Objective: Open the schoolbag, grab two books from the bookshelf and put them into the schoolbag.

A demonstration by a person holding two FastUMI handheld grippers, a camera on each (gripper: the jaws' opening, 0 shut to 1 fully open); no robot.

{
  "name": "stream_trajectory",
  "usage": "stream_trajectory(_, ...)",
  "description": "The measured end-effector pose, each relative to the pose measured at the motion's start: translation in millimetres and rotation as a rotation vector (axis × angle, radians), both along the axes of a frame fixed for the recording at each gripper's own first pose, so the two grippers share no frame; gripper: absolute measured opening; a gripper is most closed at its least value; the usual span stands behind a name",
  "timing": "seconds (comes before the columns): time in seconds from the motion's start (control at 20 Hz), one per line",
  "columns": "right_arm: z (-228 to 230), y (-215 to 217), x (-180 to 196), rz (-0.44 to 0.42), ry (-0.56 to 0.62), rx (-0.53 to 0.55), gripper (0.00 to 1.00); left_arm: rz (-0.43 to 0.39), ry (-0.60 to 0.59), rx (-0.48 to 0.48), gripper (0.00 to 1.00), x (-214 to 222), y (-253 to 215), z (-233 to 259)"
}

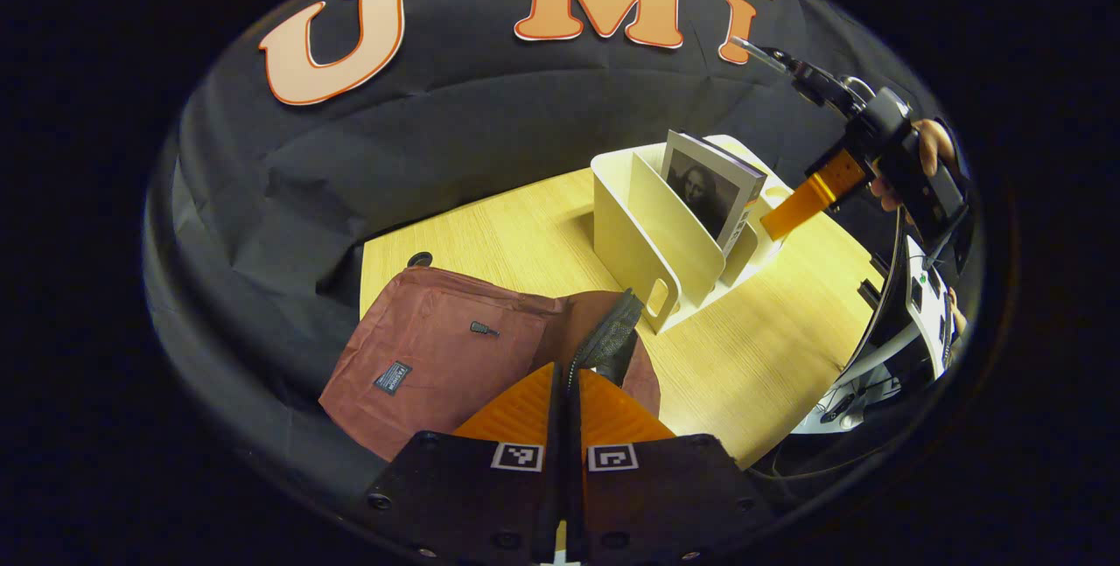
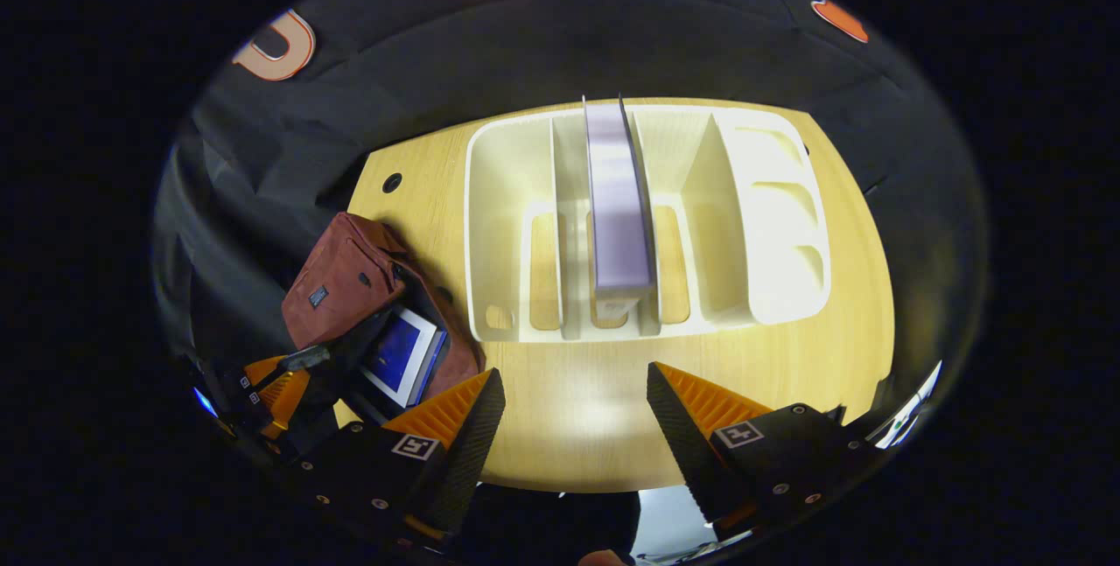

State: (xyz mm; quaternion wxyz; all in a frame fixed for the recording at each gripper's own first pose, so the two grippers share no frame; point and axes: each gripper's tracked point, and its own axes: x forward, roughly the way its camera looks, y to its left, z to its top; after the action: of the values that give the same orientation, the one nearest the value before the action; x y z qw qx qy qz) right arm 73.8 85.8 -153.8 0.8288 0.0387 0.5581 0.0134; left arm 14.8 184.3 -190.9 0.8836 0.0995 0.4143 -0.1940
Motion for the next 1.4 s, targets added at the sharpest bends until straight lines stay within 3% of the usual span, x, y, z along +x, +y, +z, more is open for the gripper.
stream_trajectory(0.25,3.9,-19.2,50.9,-0.008,0.035,-0.046,0.98,0.029,0.026,-0.003,0.05,1.9,-0.8,-11.8)
stream_trajectory(0.5,-8.0,-14.0,93.3,0.01,0.084,-0.023,0.98,0.046,0.047,0.004,0.09,7.9,-0.4,-17.6)
stream_trajectory(0.95,-42.7,-22.2,119.7,-0.011,0.157,-0.068,0.97,0.05,0.084,0.015,0.05,15.8,0.9,-25.4)
stream_trajectory(1.05,-47.2,-23.9,119.0,-0.018,0.177,-0.084,0.81,0.053,0.082,0.009,0.05,17.6,2.4,-27.5)
stream_trajectory(1.15,-52.1,-27.5,117.2,-0.021,0.199,-0.111,0.52,0.057,0.083,-0.001,0.05,17.3,2.6,-30.2)
stream_trajectory(1.2,-53.4,-27.1,116.2,-0.034,0.203,-0.114,0.44,0.058,0.084,-0.006,0.05,17.2,3.0,-31.1)
stream_trajectory(1.4,-31.6,-26.8,107.9,-0.033,0.197,-0.129,0.4,0.046,0.076,-0.019,0.05,19.6,3.6,-31.2)
